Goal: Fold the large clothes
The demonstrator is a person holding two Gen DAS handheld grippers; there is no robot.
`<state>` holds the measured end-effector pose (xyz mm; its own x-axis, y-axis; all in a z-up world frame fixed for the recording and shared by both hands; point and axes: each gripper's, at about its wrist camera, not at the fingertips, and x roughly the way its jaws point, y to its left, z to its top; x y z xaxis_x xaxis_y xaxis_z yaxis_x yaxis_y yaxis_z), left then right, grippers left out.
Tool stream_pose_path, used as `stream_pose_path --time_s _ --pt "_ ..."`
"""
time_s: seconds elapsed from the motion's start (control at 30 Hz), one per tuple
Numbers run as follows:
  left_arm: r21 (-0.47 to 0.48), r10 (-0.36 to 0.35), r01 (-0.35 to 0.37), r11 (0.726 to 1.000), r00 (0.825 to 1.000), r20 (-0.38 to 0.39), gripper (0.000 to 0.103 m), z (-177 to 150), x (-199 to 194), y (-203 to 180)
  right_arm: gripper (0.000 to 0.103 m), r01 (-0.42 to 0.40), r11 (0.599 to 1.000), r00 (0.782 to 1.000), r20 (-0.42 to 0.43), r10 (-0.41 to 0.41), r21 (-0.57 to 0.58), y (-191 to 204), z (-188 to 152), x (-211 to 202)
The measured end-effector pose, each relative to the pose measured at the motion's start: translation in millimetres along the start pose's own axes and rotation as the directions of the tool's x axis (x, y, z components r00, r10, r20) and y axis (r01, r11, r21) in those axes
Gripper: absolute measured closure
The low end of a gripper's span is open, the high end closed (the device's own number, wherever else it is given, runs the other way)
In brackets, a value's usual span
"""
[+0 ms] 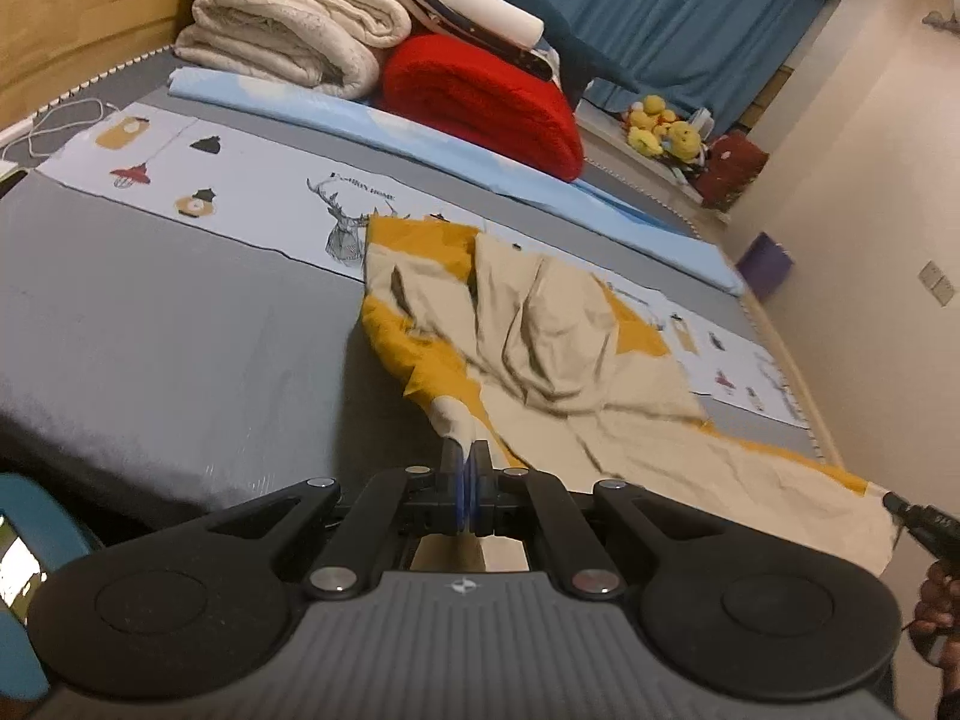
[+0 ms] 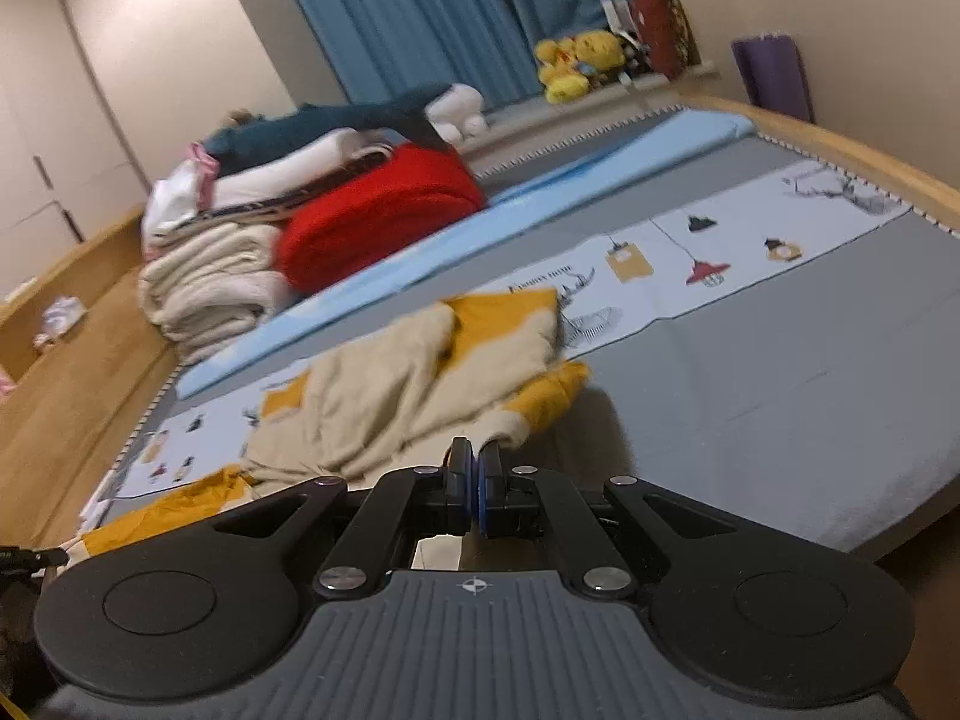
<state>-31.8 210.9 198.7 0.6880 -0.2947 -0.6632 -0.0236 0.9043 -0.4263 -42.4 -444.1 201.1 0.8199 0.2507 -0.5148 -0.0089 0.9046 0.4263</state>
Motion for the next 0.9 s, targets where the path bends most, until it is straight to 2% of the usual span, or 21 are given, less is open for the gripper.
stream_pose_path --time_s 0.07,0.13,0.23,0.3,0.37,0.4,0.47,0.5,0.53,0.57,0.63,0.7,0.73,0.77,0.83,0.9 --pt "-0.036 -0.021 0.021 0.999 1.0 -0.006 0.102 2 -5 6 0.102 -0.004 1.0 1.0 0.016 0.003 0.022 -6 0 -17" --pt "-0.078 -0.036 0.034 0.996 0.999 -0.02 0.102 9 8 13 0.102 0.002 0.998 1.0 0.024 -0.004 0.069 -15 3 -19" --pt "-0.147 -0.011 0.006 0.989 0.999 -0.031 0.102 32 59 29 0.102 0.008 0.992 1.0 0.013 -0.009 0.125 -28 14 14" --pt "-0.225 0.021 -0.021 0.974 1.0 -0.002 0.101 49 106 44 0.102 0.024 0.983 1.0 -0.01 -0.022 0.182 -37 26 60" --pt "-0.336 0.022 -0.011 0.942 0.999 0.027 0.092 64 157 64 0.1 0.039 0.969 0.999 -0.02 -0.035 0.244 -49 41 108" --pt "-0.346 0.034 -0.022 0.938 0.999 0.029 0.09 69 177 67 0.097 0.066 0.966 0.998 -0.019 -0.063 0.25 -52 48 129" --pt "-0.338 0.099 -0.079 0.938 0.994 0.041 0.067 74 199 70 0.096 0.144 0.961 0.989 -0.012 -0.145 0.236 -54 58 168" --pt "-0.307 0.132 -0.106 0.946 0.989 0.068 0.062 73 204 72 0.089 0.181 0.96 0.983 -0.003 -0.184 0.212 -53 60 180" --pt "-0.293 0.162 -0.135 0.947 0.984 0.069 0.059 70 206 75 0.087 0.222 0.959 0.974 0.003 -0.226 0.178 -52 60 190" --pt "-0.345 0.205 -0.185 0.92 0.979 0.023 0.059 69 209 82 0.086 0.253 0.957 0.967 0.008 -0.256 0.14 -53 57 197" --pt "-0.446 0.16 -0.125 0.886 0.986 0.041 0.059 63 206 94 0.086 0.262 0.96 0.964 0.01 -0.264 0.093 -59 46 203" --pt "-0.442 0.157 -0.129 0.888 0.987 0.027 0.059 61 208 96 0.086 0.256 0.966 0.966 0.012 -0.257 0.034 -66 25 202" --pt "-0.413 0.179 -0.157 0.897 0.984 0.014 0.059 61 210 94 0.086 0.295 0.955 0.955 -0.038 -0.294 0.021 -71 17 207" --pt "-0.387 0.193 -0.176 0.905 0.981 0.005 0.059 62 213 92 0.085 0.326 0.943 0.944 -0.074 -0.321 0.063 -77 15 210" --pt "-0.354 0.201 -0.19 0.916 0.98 -0.007 0.059 63 216 90 0.085 0.285 0.951 0.959 -0.034 -0.283 0.122 -84 15 207" --pt "-0.331 0.21 -0.205 0.921 0.977 -0.019 0.059 65 223 87 0.085 0.305 0.949 0.952 -0.042 -0.303 0.081 -83 12 213"
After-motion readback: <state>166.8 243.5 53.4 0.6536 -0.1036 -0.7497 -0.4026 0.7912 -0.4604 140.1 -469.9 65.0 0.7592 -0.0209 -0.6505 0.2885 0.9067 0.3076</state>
